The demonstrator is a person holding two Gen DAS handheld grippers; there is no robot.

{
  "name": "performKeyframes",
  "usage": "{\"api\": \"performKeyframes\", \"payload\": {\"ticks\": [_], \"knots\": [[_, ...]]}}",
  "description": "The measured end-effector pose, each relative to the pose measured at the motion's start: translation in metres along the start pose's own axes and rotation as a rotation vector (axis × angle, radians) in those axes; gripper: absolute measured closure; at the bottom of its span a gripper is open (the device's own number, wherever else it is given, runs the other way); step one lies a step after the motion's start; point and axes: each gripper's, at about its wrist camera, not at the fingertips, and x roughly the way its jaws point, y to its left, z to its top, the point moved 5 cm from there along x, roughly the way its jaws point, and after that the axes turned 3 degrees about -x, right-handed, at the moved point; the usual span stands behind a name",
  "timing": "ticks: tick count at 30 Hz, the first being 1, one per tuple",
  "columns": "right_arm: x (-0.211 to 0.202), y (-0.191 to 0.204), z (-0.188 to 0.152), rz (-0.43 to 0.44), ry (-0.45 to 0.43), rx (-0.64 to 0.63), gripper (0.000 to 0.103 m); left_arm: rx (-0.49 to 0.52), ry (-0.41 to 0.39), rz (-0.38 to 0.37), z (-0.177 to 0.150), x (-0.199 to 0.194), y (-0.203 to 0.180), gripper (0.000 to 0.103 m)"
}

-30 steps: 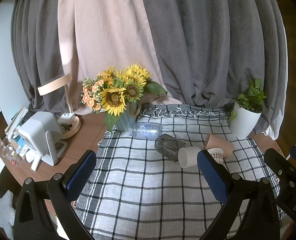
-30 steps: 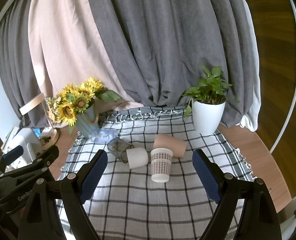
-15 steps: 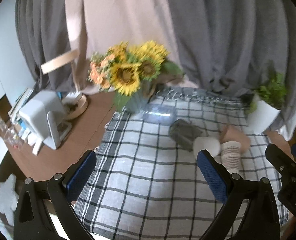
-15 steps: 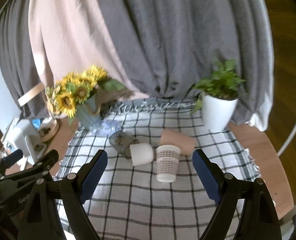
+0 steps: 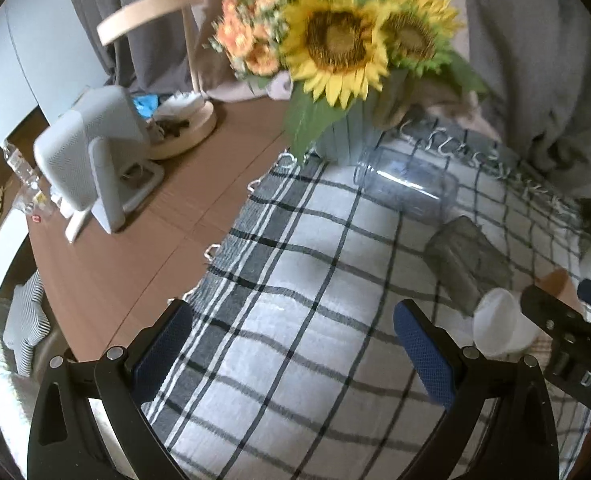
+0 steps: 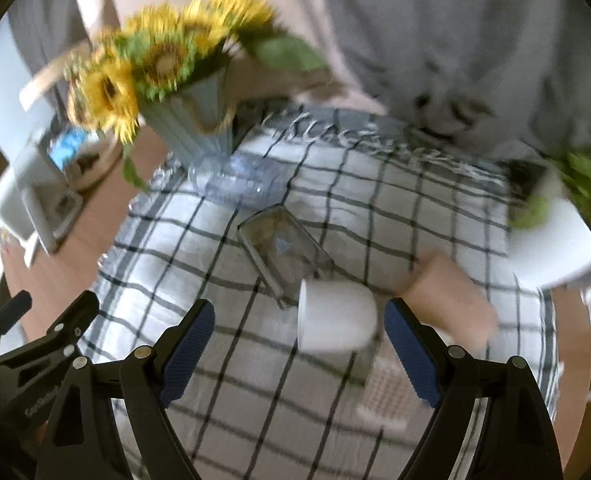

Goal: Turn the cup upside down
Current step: 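Reach the right gripper to the clear glass cup and grasp it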

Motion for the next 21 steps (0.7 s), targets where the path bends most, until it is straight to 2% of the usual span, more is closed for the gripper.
{"api": "performKeyframes", "payload": {"ticks": [7, 14, 19, 21], "knots": [[0.062, 0.015, 0.032, -0.018, 0.137, -0.190, 0.017, -0.036, 0.091, 0.047, 0.007, 0.047, -0.009, 0.001], [0.112, 0.020, 0.047, 0.013, 0.248, -0.274, 0.017, -0.044, 0.156, 0.079, 0.009, 0.080, -0.012, 0.001], [0.143, 0.026, 0.045, 0.054, 0.337, -0.290, 0.017, -0.035, 0.171, 0.092, 0.012, 0.091, -0.014, 0.001], [0.152, 0.026, 0.043, 0.036, 0.357, -0.288, 0.018, -0.027, 0.172, 0.090, 0.012, 0.094, -0.017, 0.001]]}}
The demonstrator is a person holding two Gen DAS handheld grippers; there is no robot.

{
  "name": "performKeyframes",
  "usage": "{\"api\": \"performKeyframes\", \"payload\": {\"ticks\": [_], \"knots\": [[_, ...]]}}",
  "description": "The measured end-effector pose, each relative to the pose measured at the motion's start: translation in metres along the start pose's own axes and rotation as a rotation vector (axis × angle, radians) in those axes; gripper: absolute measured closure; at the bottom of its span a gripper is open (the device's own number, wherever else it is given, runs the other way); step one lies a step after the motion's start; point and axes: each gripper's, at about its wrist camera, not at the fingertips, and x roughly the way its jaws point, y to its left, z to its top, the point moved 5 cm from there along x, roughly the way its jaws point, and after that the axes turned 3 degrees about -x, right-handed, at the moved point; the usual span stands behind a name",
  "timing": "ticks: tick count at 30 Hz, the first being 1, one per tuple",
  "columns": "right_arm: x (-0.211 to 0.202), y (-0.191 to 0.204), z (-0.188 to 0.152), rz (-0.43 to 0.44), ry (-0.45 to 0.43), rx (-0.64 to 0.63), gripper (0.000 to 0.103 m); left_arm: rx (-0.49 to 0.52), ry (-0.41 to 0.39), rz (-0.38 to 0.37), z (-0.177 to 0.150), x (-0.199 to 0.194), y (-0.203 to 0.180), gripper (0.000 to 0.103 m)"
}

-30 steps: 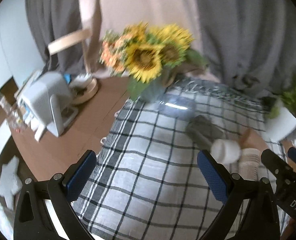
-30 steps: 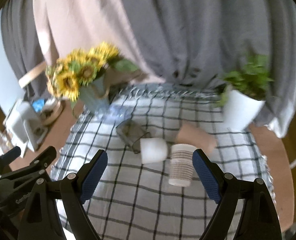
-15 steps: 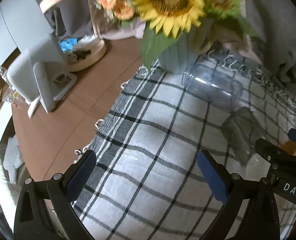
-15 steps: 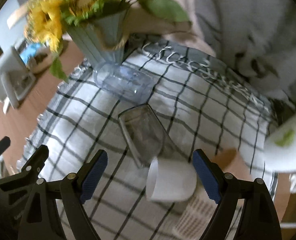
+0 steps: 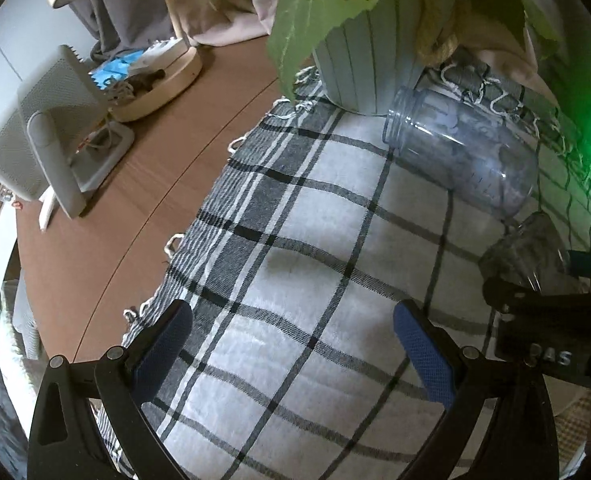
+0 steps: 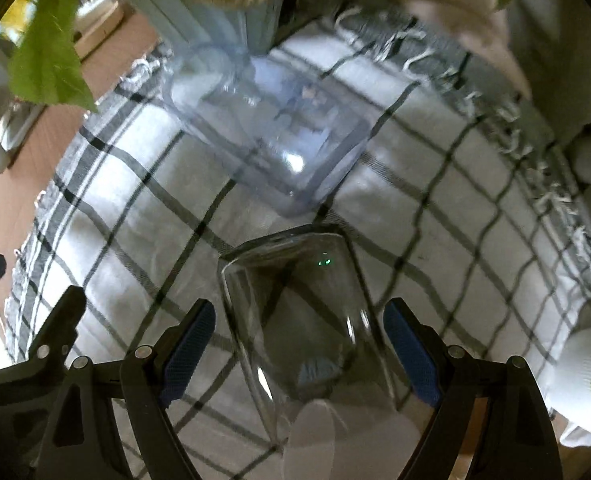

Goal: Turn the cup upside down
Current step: 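Reach the right gripper to the clear glass cup and grasp it, then lift the clear glass cup with the right gripper and rotate it upside down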

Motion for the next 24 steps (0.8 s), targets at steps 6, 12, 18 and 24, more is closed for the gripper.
{"api": "performKeyframes", "payload": {"ticks": [6, 12, 18, 24], "knots": [[0.007, 0.001, -0.001, -0.016, 0.022, 0.002, 0.028, 0.012, 0.004, -0.010, 0.003, 0.005, -0.003, 0.001], [-0.015, 0.000, -0.004, -0.050, -0.004, 0.035, 0.029, 0.039, -0.027, -0.034, 0.006, -0.005, -0.001, 0.001], [-0.071, 0.001, -0.010, -0.086, -0.108, 0.099, 0.029, 0.064, -0.070, -0.097, 0.012, -0.029, 0.009, 0.001], [-0.131, 0.010, -0.039, -0.119, -0.255, 0.236, 0.029, 0.115, -0.124, -0.136, 0.013, -0.055, 0.030, 0.001]]}}
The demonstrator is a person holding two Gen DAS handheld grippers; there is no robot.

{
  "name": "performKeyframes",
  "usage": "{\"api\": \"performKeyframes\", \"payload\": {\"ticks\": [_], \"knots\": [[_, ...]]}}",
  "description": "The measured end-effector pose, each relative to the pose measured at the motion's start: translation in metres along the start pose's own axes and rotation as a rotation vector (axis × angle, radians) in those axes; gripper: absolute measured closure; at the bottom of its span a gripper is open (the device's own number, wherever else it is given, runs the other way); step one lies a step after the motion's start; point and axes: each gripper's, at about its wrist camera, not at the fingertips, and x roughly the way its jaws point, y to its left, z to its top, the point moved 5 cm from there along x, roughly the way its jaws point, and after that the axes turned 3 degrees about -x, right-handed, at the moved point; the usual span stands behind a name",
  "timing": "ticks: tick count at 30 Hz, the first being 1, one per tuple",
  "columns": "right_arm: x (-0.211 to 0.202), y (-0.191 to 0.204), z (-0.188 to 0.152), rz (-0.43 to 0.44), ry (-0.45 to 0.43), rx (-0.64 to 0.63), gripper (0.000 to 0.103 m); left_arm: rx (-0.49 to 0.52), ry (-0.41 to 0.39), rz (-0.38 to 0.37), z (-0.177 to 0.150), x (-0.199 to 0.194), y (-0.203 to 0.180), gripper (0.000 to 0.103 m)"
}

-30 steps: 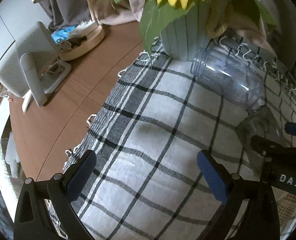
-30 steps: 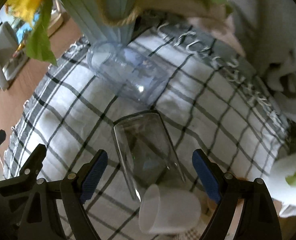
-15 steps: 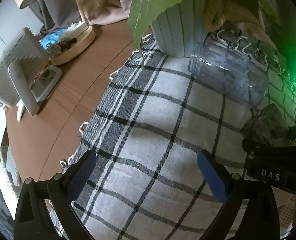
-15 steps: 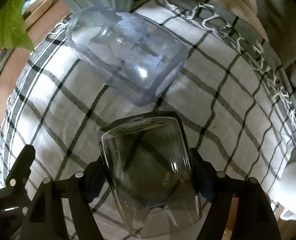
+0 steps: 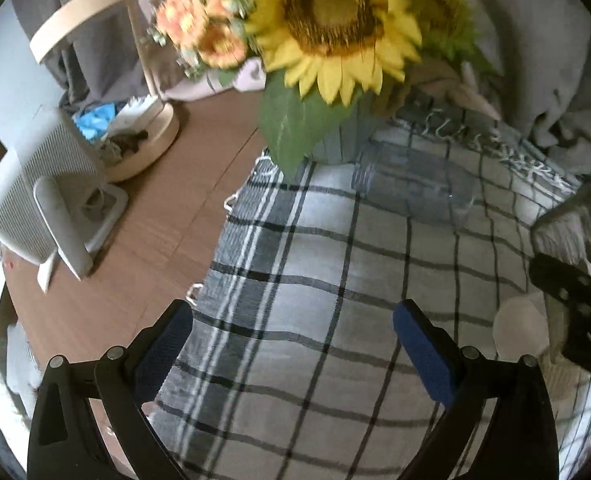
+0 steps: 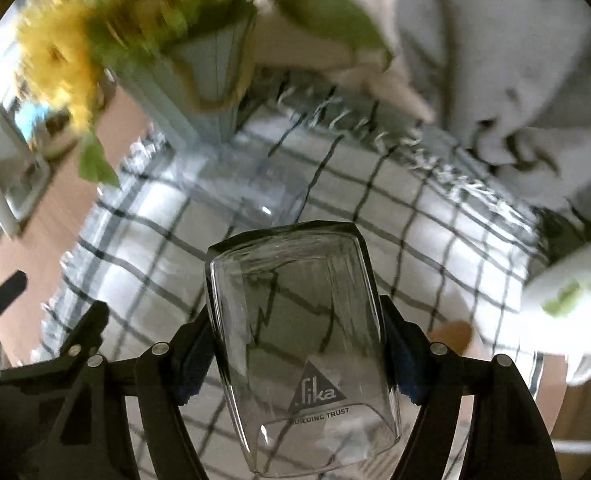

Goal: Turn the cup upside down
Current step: 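Lift the clear glass cup with the right gripper and rotate it upside down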

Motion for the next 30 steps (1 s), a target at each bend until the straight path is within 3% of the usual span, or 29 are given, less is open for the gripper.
{"api": "performKeyframes", "payload": {"ticks": [8, 16, 30], "knots": [[-0.017, 0.012, -0.050, 0.009, -0.058, 0.275, 0.029, 0.103, 0.006, -0.038, -0.014, -0.015, 0.015, 0.001], [0.026, 0.036, -0.108, 0.052, 0.032, 0.466, 0.029, 0.177, 0.093, -0.006, -0.041, 0.013, 0.021, 0.001], [0.063, 0.052, -0.133, 0.039, 0.095, 0.534, 0.029, 0.228, 0.189, 0.021, -0.063, 0.047, 0.020, 0.001]]}}
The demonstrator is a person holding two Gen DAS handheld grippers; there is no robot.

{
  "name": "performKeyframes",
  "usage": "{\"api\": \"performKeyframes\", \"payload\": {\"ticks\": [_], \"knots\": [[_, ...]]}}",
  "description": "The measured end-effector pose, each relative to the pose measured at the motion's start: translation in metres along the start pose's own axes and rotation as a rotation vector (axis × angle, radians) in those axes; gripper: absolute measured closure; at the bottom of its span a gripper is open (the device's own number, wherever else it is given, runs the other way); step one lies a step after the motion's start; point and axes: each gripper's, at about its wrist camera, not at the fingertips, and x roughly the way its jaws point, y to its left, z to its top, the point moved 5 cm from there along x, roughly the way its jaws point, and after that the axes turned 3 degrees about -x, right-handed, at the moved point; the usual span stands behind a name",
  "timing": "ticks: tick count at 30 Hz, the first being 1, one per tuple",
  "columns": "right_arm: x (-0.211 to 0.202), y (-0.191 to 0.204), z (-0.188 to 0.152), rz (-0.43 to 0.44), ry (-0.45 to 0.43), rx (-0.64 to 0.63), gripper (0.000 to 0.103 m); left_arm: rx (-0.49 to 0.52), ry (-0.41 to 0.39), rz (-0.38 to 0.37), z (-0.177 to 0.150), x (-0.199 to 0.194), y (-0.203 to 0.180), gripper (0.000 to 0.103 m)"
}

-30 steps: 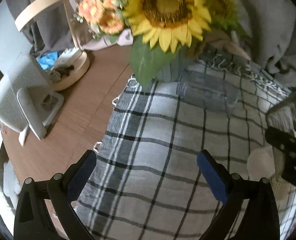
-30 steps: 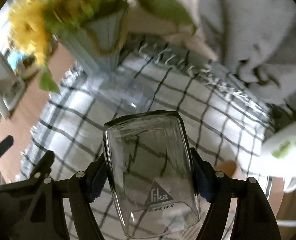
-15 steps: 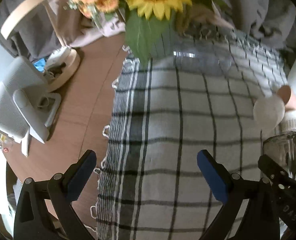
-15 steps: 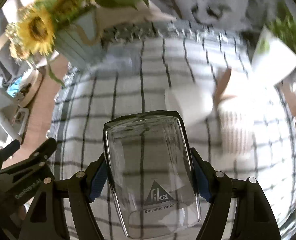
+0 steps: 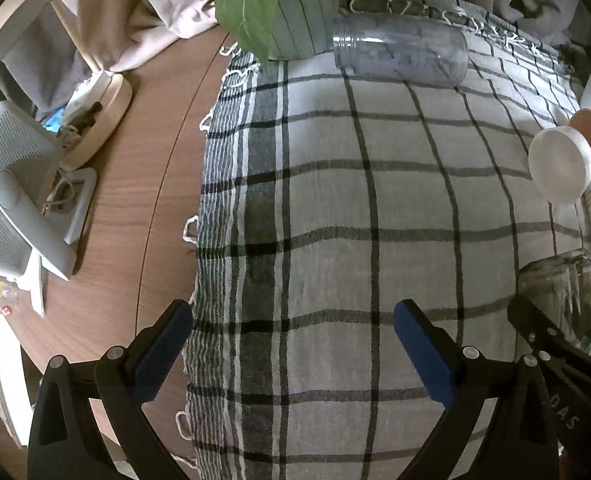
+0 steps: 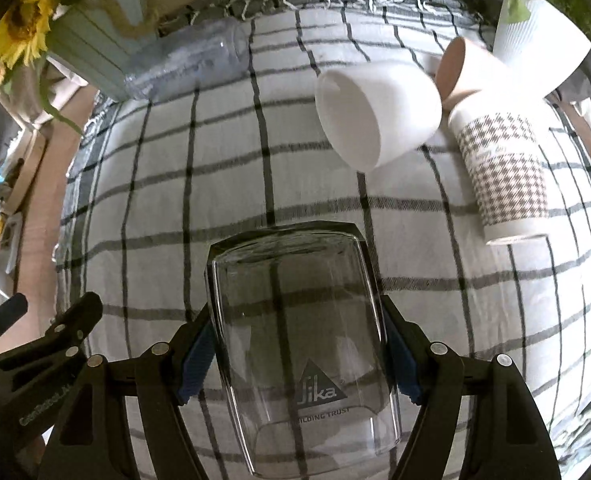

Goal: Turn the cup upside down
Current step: 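Lift the clear glass cup with the right gripper and rotate it upside down, then lower the glass cup onto the cloth and open the right gripper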

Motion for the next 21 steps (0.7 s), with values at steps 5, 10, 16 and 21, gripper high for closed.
{"api": "performKeyframes", "payload": {"ticks": [5, 10, 16, 21], "knots": [[0.008, -0.003, -0.009, 0.007, 0.025, 0.020, 0.028, -0.020, 0.005, 0.013, 0.000, 0.001, 0.004, 0.001], [0.003, -0.002, -0.010, 0.029, -0.012, 0.053, 0.021, -0.049, 0.019, 0.012, -0.001, 0.002, 0.006, 0.001], [-0.040, -0.010, -0.015, 0.041, -0.118, 0.085, 0.020, -0.086, 0.010, -0.011, -0.002, -0.016, 0.010, 0.001], [-0.089, -0.030, -0.003, 0.029, -0.233, 0.129, 0.020, -0.075, -0.017, -0.075, 0.002, -0.046, -0.008, 0.001]]}}
